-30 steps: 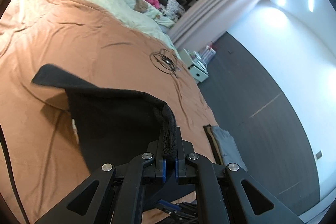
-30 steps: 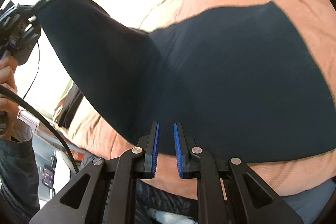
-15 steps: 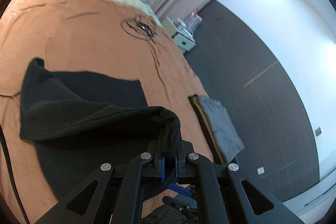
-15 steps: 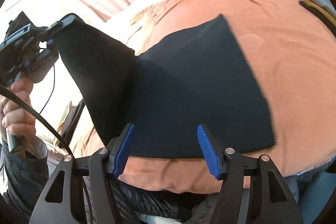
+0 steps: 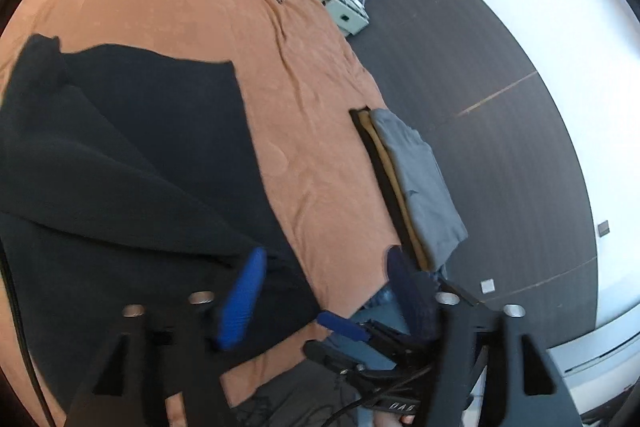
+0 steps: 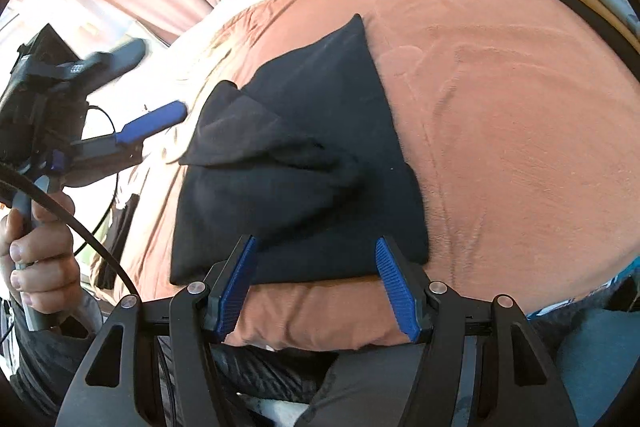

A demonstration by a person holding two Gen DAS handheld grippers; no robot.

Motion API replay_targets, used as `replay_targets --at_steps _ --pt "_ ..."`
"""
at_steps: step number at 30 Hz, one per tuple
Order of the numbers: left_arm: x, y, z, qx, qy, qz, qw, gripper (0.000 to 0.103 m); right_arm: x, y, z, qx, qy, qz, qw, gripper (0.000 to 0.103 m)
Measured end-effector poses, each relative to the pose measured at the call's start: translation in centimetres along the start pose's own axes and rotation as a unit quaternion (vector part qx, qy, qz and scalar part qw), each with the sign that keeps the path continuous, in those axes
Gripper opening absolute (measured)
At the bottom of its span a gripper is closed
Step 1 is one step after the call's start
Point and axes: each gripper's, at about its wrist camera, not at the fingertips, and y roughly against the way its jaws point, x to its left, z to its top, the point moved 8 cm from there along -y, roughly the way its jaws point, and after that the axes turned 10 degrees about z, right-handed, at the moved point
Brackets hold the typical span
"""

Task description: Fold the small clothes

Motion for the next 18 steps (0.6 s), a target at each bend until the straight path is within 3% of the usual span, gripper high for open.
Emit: replay_targets --at_steps 6,18 --pt "4.9 3.0 0.4 -0.025 0.031 0.035 0.9986 0.071 0.7 -0.8 0.8 0.018 0.038 -0.030 0.999 0.060" --pt "16.1 6.1 -3.5 -0.042 0.109 0.121 0.9859 0.071 1.9 -4.2 5.0 0.069 0.121 -0.059 0.988 0.059"
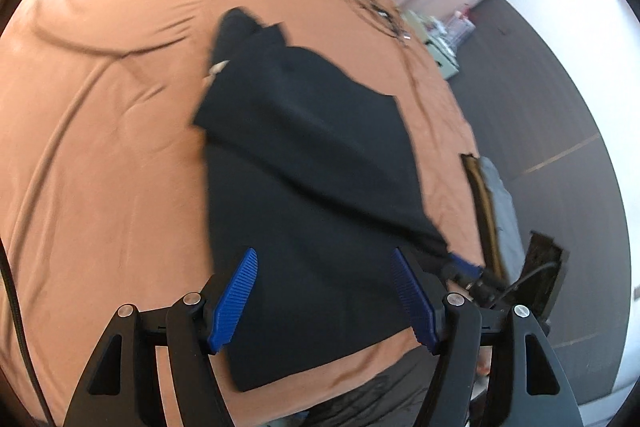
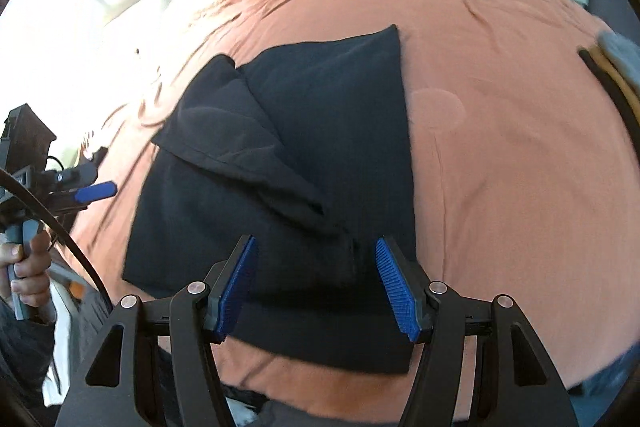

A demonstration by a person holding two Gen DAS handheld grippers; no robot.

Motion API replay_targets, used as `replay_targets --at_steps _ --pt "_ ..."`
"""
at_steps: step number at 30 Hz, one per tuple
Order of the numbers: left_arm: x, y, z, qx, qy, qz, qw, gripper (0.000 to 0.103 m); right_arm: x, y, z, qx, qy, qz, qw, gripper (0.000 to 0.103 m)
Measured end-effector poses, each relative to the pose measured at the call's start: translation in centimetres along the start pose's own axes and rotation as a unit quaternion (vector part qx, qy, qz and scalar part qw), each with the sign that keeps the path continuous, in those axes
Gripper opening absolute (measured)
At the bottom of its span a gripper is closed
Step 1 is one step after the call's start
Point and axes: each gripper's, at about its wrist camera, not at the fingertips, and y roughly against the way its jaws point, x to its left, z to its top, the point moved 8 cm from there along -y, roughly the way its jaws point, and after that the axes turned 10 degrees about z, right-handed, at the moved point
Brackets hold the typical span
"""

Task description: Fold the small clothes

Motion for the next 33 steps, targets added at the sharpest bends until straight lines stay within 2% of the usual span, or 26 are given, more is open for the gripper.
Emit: replay_targets --at_steps 2,4,7,10,11,12,18,24,28,32,33 --pt "1.6 -0.3 -0.6 0.005 0.012 0.010 0.9999 0.071 0.2 -1.1 0.7 0.017 0.018 0.003 1.000 0.059" --pt "2.7 -0.8 -1.2 0.010 0.021 0.018 0.9996 0.071 0.2 -2.1 1.2 0.032 0.032 0.002 0.999 0.055" --pt "3.7 -1.7 -2.1 0.021 0.031 0.020 0.9991 0.065 0.1 -3.3 1.9 0.053 0.042 -0.003 0.998 0.040" --pt "4.1 -2.7 -3.2 0.038 0.030 0.026 0.9985 0.058 -0.3 -3.9 2.9 0.059 0.041 -0.003 0.997 0.021" --pt "4.0 -3.0 -3.4 0.043 0.027 0.026 0.9984 0.055 -0.2 -3.8 3.1 0.057 0.042 0.003 0.997 0.010" --pt "3.8 -3.3 -3.6 0.048 0.023 0.026 0.9982 0.053 -0.1 -3.8 3.4 0.053 0.041 0.006 0.998 0.004" --pt "3.0 -4.2 -4.1 0.050 -0.016 0.062 0.9967 0.051 -0.4 -1.1 2.6 0.006 0.007 0.035 0.999 0.002" --pt "2.2 -4.8 -4.4 0.057 -0.034 0.077 0.9948 0.049 -1.6 1.0 0.0 -0.016 -0.026 0.038 0.999 0.002" --pt "2.0 -5.3 -4.7 0.063 -0.045 0.086 0.9933 0.049 -2.5 1.5 -1.6 -0.022 -0.042 0.041 0.998 0.002" --pt "2.1 -5.8 -4.7 0.066 -0.050 0.092 0.9924 0.049 -4.0 0.3 -2.9 -0.008 -0.050 0.015 0.999 0.003" --pt "2.1 -5.8 -4.7 0.066 -0.049 0.091 0.9925 0.049 -4.4 0.0 -3.0 -0.003 -0.054 0.007 0.999 0.007"
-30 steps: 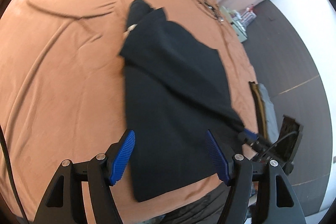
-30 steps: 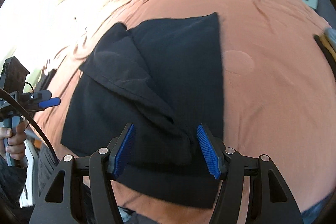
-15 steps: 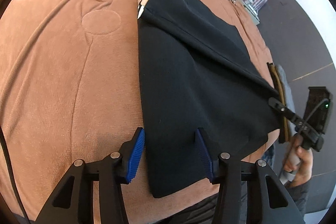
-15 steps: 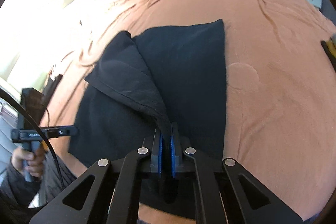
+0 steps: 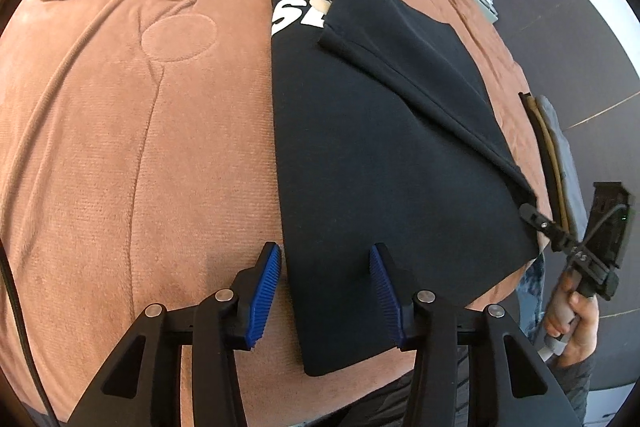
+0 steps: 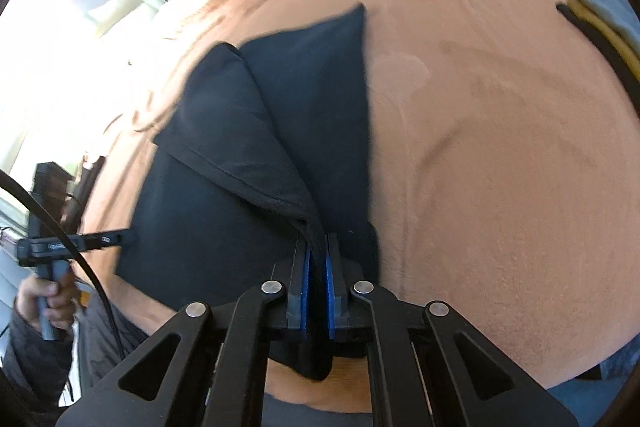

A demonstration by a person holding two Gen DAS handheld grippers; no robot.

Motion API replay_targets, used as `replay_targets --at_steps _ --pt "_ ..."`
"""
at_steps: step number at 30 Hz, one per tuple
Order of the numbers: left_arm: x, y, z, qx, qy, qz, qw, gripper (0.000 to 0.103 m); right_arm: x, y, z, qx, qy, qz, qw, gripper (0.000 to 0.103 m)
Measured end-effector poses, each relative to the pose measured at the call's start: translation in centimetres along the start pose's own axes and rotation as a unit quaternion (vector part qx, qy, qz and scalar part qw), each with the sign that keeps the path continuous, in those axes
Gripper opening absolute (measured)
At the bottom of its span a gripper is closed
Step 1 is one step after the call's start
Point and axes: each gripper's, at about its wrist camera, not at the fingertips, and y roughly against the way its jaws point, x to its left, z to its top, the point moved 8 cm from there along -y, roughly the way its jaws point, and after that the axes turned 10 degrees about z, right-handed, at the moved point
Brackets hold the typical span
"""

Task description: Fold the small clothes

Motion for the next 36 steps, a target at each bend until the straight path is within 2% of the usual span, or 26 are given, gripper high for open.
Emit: replay_targets --at_steps 2,4,6,7,9,12,17,22,26,32,36 --pt "-0.1 0.1 0.3 -0.001 0.001 -0.001 1.0000 0.049 0.2 0.0 0.1 0.006 0.004 -0.009 1.000 0.009" --pt "0.2 0.3 0.6 -0.007 0.005 0.000 1.0000 0.049 1.1 0.4 0.5 0.011 0.023 -0.025 0.999 0.027" --pt "0.5 0.6 1.2 -0.017 0.011 -0.007 0.9998 0.049 2.3 0.9 1.3 0.009 0.041 -0.028 0.999 0.078" --pt "0.7 0.7 1.6 -0.022 0.015 -0.011 0.9996 0.049 2.8 1.3 1.6 0.001 0.051 -0.036 0.998 0.080" --pt "1.0 0.7 2.0 -0.026 0.020 -0.015 0.9994 0.049 3.9 1.7 2.5 -0.004 0.076 -0.055 0.996 0.080" --pt "1.3 0.4 3.0 -0.028 0.027 -0.024 0.9990 0.049 5.7 0.7 3.4 0.011 0.102 -0.071 0.992 0.080" --pt "1.0 -0.1 4.5 -0.034 0.024 -0.036 0.9985 0.049 8.6 -2.7 3.7 0.048 0.143 -0.081 0.985 0.080" --pt "1.2 -0.7 5.7 -0.036 0.019 -0.042 0.9983 0.049 10.7 -6.6 4.3 0.079 0.183 -0.115 0.973 0.082" --pt "1.6 -1.2 6.9 -0.036 0.023 -0.050 0.9978 0.044 12.1 -8.9 5.2 0.092 0.203 -0.129 0.966 0.084" --pt "2.7 -2.2 7.3 -0.028 0.044 -0.069 0.9962 0.037 11.6 -12.8 6.9 0.125 0.215 -0.161 0.955 0.085" --pt "3.1 -2.1 7.0 -0.029 0.043 -0.072 0.9961 0.035 10.7 -14.0 8.6 0.123 0.203 -0.164 0.957 0.088"
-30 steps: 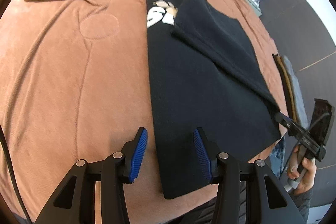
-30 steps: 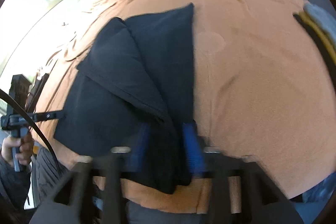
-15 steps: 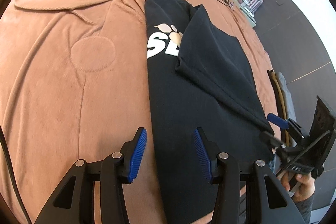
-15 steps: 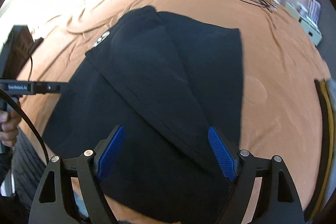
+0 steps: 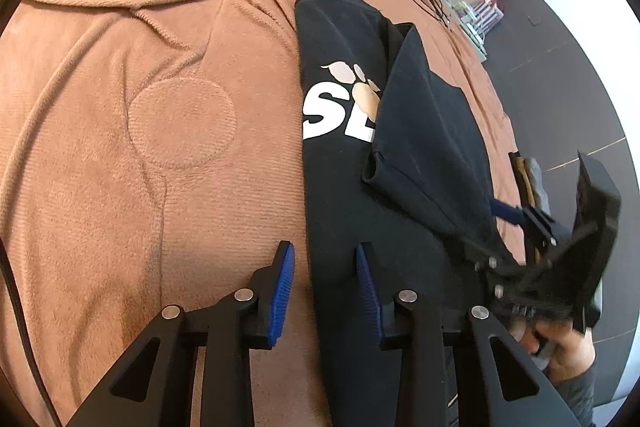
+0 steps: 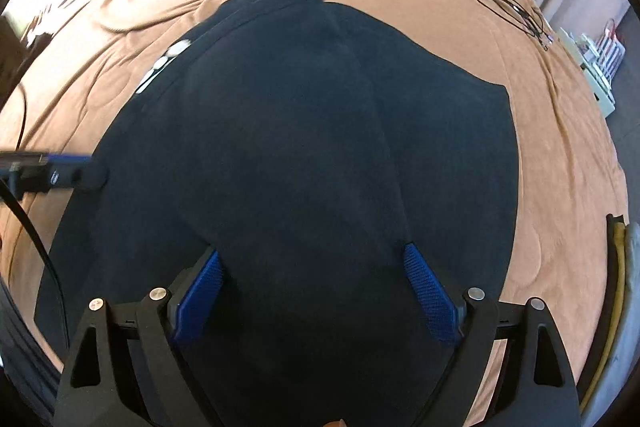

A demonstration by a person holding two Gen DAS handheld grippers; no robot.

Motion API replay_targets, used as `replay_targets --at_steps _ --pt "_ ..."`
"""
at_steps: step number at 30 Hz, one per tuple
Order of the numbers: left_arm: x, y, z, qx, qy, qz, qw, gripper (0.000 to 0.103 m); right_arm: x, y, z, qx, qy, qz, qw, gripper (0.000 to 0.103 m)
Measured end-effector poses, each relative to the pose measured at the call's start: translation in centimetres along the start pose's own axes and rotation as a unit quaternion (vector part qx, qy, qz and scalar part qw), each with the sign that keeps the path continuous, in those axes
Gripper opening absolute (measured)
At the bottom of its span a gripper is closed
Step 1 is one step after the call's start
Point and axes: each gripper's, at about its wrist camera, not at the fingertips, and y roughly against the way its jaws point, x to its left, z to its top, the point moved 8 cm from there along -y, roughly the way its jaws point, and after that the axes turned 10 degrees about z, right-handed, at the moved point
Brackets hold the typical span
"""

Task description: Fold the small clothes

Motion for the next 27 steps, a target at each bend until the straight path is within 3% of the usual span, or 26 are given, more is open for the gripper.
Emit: replay_targets --at_steps 7,11,14,17,22,27 --pt "0.4 0.3 0.0 0.006 0.000 0.000 1.0000 0.033 -4.5 -0.8 2.0 -0.025 -0.069 0.015 0.997 0.088" --pt "0.2 0.3 0.0 0.011 -0.008 0.009 0.9999 0.033 -8.6 0.1 2.9 -0.047 -0.114 -0.028 0.992 0.088" --pt "-0.1 0.3 0.0 0.015 -0.010 0.016 0.9997 0.033 -11.6 0.1 2.9 -0.052 -0.152 -0.027 0.987 0.088" --pt "-0.3 0.5 0.4 0.014 -0.015 0.026 0.9995 0.033 -14.4 1.0 2.7 -0.064 -0.172 -0.069 0.981 0.088" --pt "-1.1 1.6 1.9 -0.005 -0.014 0.025 0.9996 0.033 -15.8 1.8 1.9 -0.086 -0.197 -0.016 0.977 0.088" --pt "-1.1 2.1 3.8 -0.018 -0.010 0.027 0.9994 0.033 -16.0 1.7 0.6 -0.097 -0.205 0.104 0.968 0.088"
